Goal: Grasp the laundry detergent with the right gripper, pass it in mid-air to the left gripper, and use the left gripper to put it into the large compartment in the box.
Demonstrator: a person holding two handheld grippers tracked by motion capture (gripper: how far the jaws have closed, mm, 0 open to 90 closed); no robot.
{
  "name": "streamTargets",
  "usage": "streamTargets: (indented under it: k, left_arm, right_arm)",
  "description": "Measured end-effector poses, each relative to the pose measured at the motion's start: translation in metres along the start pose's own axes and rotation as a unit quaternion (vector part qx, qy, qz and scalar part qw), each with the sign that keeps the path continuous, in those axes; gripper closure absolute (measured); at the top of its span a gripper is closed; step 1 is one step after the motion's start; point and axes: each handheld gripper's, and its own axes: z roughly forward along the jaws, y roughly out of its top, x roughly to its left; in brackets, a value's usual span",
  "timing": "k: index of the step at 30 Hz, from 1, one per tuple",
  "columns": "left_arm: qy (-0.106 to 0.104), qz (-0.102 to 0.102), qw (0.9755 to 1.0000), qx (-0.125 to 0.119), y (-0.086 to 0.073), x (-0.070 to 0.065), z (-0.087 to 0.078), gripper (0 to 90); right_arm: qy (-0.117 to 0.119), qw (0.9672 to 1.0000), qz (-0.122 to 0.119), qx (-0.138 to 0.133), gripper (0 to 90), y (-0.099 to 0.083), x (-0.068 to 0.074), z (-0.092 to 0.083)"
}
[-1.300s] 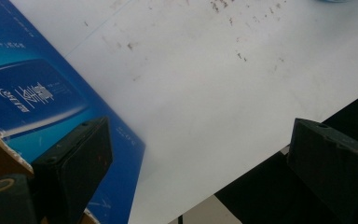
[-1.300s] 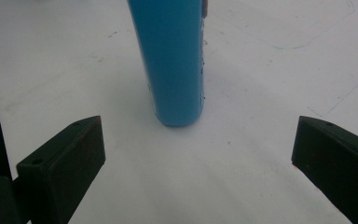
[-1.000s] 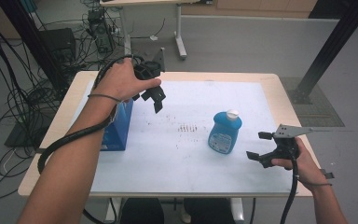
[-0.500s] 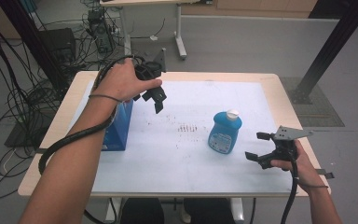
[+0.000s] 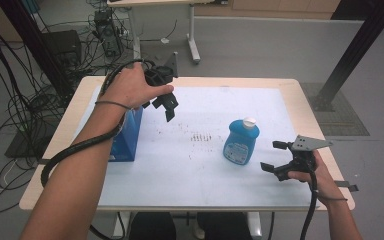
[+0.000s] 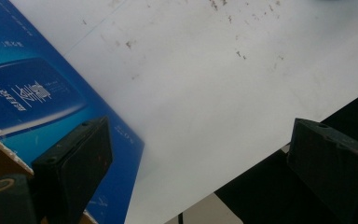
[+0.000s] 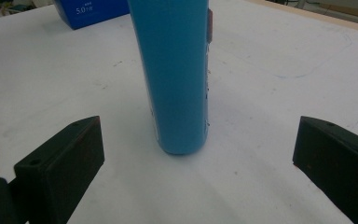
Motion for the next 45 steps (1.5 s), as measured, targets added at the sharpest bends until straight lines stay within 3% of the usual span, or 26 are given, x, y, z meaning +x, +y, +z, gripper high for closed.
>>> streamTargets:
  k: [16,45]
  left_arm:
    - [0.003,-0.004,1.0000,0.006,0.001,-0.001,-0.001,7.2]
    - [0.001,-0.001,1.0000,0.006,0.002,-0.003,0.001,7.2]
  right_arm:
    - [0.007,1.0000,-0.004,-0.002,1.9,-0.003,-0.003,0.012]
    - [0.029,0.9987,-0.037,0.019,1.9,0.014,-0.001,0.037]
